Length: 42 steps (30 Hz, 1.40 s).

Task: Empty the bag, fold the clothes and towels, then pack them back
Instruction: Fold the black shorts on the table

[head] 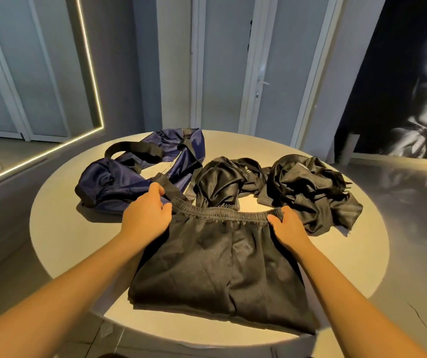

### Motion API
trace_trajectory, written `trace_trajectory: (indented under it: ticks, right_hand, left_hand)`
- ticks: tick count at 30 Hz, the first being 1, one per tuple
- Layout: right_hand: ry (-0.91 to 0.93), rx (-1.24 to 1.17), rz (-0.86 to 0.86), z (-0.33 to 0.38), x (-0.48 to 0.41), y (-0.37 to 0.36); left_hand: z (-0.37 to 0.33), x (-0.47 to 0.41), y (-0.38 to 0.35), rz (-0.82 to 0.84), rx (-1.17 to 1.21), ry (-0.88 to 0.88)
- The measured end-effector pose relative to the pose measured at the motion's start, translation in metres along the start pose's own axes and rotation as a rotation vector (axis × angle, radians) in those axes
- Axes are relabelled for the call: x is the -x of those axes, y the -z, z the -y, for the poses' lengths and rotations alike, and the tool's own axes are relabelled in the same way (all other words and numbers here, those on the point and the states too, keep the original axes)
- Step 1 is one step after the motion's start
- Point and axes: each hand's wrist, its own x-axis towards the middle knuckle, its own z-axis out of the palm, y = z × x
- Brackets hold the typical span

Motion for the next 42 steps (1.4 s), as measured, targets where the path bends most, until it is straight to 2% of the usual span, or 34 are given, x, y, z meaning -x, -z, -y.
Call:
trace_trajectory:
  ticks: [2,4,6,8,11,14,20,25,27,29,30,32,34,36,39,42]
  right_hand:
    - [0.01,0.026,0.013,0.0,-0.002,-0.002]
    - [0.026,0.058,0.023,0.002,-0.003,-0.004]
    - [0.015,0.042,0.022,0.004,-0.003,-0.001]
    - [-0.008,0.009,0.005,0.009,0.001,0.008]
    - [-0.081,0.03,-0.042,0.006,0.017,0.02]
    - [-0.128,0.195,-0.055,0.002,0.044,0.02]
    - [0.075,0.586,-0.137,-0.025,0.054,0.015]
    - [0.08,0.554,-0.136,-0.029,0.058,0.025]
    - [0.08,0.526,-0.187,-0.017,0.07,0.028]
    - [0.158,0.458,-0.252,-0.005,0.091,0.031]
    - [0.224,0.409,-0.246,0.0,0.103,0.03]
    - [0.306,0.328,-0.117,0.006,0.123,0.025]
    - [0.3,0.355,0.055,0.0,0.133,0.017]
    - [0.273,0.445,0.142,-0.009,0.136,0.008]
    - [0.276,0.504,0.125,-0.014,0.136,0.003]
    - [0.295,0.466,0.101,-0.013,0.136,0.004]
  left_hand:
    - [-0.017,0.015,0.007,-0.024,0.081,-0.187]
    - [-0.029,0.028,0.0,0.172,0.117,-0.312]
    - [-0.03,0.033,-0.017,0.391,0.008,-0.314]
    - [-0.022,0.037,-0.03,0.51,-0.052,-0.257]
    - [-0.008,0.046,-0.045,0.465,-0.121,-0.266]
    - [-0.009,0.053,-0.05,0.397,-0.152,-0.271]
    - [-0.002,0.057,-0.049,0.378,-0.191,-0.323]
    - [0.004,0.059,-0.042,0.406,-0.192,-0.352]
    - [0.003,0.06,-0.04,0.367,-0.157,-0.324]
    - [0.003,0.064,-0.033,0.293,-0.091,-0.305]
    - [0.006,0.067,-0.028,0.251,-0.062,-0.297]
    - [0.013,0.081,-0.015,0.161,-0.007,-0.28]
    - [0.02,0.103,0.001,0.043,0.061,-0.245]
    - [0.024,0.126,0.014,-0.014,0.133,-0.133]
    - [0.032,0.153,0.026,0.076,0.261,0.046]
    - [0.036,0.173,0.032,0.133,0.352,0.057]
